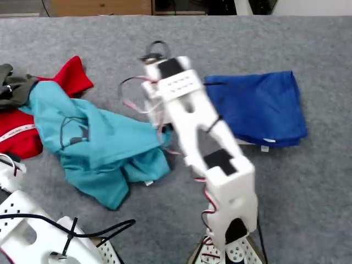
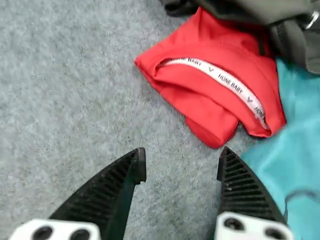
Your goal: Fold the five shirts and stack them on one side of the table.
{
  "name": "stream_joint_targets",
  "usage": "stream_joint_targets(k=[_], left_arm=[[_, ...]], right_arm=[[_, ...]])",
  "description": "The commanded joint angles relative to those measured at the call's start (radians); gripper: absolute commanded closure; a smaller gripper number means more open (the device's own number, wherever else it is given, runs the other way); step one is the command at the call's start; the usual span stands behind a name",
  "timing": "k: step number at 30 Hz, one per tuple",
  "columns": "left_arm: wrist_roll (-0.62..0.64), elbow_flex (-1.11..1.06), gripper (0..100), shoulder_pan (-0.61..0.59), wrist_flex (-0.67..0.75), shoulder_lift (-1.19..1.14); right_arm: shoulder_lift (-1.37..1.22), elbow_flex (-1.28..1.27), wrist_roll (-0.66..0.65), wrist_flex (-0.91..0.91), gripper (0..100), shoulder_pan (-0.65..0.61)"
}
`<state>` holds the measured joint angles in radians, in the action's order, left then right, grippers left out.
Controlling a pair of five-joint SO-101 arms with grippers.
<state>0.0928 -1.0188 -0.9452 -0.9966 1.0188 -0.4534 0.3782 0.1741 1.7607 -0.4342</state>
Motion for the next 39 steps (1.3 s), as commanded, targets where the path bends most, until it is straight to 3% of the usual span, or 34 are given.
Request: stream_joint_targets(k=[1, 10, 14, 18, 22, 31, 37, 39], left_arm=[[-0.008, 0.017, 76, -0.002, 0.032, -0.004], [-0.008, 0.011, 76, 0.11, 0.026, -0.005], [-0.008, 0.008, 76, 0.183, 0.012, -0.005], [-0.008, 0.026, 76, 0.249, -0.109, -0.004], [-0.008, 0.028, 76, 0.288, -0.117, -0.004], [-0.006, 0.017, 76, 0.376, -0.196, -0.005], [-0.006, 0.017, 76, 0.354, -0.195, -0.005], [-0.006, 0.017, 76, 0.353, -0.195, -0.005]], right_arm=[[0.127, -0.13, -0.058, 0.025, 99.8, 0.18], [0.209, -0.197, -0.256, 0.023, 98.7, 0.429], [0.214, -0.125, -0.261, 0.025, 79.7, 0.43], [0.213, -0.027, -0.267, 0.023, 58.5, 0.4], [0.206, 0.051, -0.261, 0.023, 57.1, 0.298], [0.044, 0.056, -0.092, -0.017, 57.1, -0.134], [-0.194, 0.102, -0.028, -0.044, 57.4, -0.268], [-0.257, 0.147, -0.028, -0.04, 61.9, -0.277]])
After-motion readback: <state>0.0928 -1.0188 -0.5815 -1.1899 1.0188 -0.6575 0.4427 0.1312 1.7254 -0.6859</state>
